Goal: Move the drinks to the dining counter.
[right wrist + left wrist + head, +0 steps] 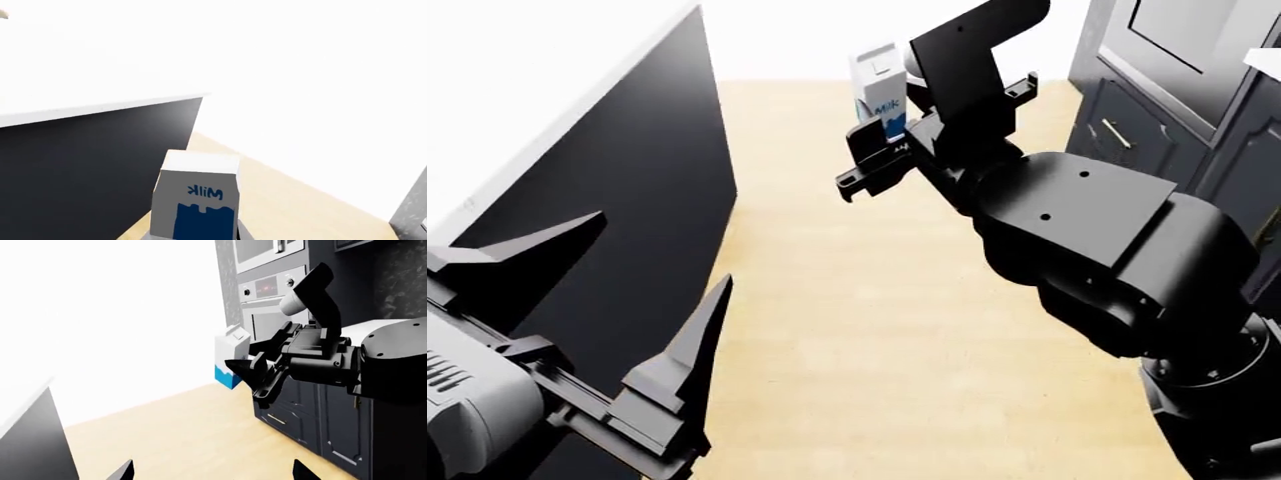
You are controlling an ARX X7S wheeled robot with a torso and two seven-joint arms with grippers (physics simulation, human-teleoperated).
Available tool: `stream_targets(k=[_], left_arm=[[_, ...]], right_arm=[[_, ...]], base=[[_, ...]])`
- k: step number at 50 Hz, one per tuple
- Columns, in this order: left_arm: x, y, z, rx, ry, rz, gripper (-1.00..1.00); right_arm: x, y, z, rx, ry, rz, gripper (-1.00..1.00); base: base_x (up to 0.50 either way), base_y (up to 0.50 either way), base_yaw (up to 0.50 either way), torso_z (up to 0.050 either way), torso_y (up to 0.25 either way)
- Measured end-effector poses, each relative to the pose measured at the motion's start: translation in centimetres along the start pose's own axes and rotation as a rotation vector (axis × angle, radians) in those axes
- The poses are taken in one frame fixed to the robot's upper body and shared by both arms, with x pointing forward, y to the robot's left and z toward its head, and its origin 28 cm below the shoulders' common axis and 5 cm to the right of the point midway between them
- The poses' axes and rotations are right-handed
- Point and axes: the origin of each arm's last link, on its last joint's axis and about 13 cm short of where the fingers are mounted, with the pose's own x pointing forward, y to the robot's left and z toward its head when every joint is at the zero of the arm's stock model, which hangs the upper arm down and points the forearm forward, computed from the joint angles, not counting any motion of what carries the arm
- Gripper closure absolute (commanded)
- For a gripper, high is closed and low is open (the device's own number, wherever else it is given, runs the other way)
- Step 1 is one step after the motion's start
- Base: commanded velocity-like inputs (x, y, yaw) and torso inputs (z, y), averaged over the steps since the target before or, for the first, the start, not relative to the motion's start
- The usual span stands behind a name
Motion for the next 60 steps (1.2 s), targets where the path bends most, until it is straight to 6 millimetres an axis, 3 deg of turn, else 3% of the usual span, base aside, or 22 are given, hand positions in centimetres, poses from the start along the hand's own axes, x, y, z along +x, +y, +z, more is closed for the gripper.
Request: stream_targets(k=[18,60], left_arm=[[0.04,0.02,0.09,0.001,-0.002,0.0,-1.0],[0.03,0.06,0.14,0.0,-0.005,-0.002,-1.0]], right_arm=[[0.01,0.09,0.07,0.007,0.001,0.01,1.0],[-0.08,-0.01,0.36,0.029,0.014,0.004,1.0]], base=[[-0.21,-0.5,0.0,0.001,0.001],[0.05,-0.5,0.0,0.001,0.0]])
